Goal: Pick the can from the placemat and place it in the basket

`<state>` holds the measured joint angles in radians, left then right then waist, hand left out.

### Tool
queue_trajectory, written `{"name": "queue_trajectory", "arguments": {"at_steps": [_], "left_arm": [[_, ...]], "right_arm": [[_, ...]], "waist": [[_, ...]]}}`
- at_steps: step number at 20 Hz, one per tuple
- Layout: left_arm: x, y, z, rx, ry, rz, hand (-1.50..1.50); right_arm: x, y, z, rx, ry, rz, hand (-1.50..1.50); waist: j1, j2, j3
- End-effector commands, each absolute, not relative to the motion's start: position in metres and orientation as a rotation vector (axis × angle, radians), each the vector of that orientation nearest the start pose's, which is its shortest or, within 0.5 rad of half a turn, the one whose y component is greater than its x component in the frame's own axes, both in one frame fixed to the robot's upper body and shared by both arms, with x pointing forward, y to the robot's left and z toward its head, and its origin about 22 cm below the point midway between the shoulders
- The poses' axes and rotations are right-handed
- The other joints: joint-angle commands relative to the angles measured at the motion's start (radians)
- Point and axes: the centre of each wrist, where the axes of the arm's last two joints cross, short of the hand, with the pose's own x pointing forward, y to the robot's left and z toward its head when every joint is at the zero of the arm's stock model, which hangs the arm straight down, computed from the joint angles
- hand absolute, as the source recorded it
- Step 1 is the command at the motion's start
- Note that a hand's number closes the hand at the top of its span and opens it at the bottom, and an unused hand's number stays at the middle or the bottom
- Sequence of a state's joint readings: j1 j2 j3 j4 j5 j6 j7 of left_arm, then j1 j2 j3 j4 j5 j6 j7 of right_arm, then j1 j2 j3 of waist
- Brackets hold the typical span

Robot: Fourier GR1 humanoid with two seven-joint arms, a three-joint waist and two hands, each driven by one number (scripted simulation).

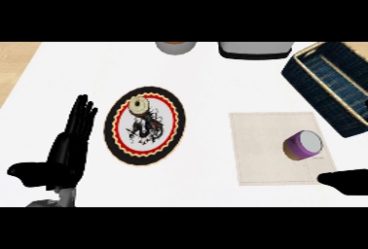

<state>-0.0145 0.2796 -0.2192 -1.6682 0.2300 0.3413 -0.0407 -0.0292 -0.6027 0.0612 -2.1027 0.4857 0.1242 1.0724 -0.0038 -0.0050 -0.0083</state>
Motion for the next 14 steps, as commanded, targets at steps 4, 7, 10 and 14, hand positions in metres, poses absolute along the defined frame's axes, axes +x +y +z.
{"name": "queue_trajectory", "arguments": {"at_steps": [4, 7, 10, 14], "left_arm": [[0.259, 0.223, 0.033, 0.089, -1.679, 0.048, 0.00], [0.247, 0.234, 0.032, 0.099, -1.698, 0.037, 0.00], [0.236, 0.228, 0.033, 0.051, -1.682, 0.035, 0.00], [0.246, 0.231, 0.031, 0.110, -1.674, 0.049, 0.00]], "right_arm": [[0.225, -0.263, 0.221, -1.022, -0.799, 0.508, -1.50], [0.232, -0.256, 0.204, -1.055, -0.709, 0.521, -1.50], [0.242, -0.266, 0.196, -1.065, -0.654, 0.526, -1.50], [0.239, -0.253, 0.177, -1.031, -0.661, 0.501, -1.50]], "waist": [[0.006, 0.008, 0.004], [0.020, 0.006, 0.004], [0.022, 0.005, 0.005], [0.006, 0.005, 0.007]]}}
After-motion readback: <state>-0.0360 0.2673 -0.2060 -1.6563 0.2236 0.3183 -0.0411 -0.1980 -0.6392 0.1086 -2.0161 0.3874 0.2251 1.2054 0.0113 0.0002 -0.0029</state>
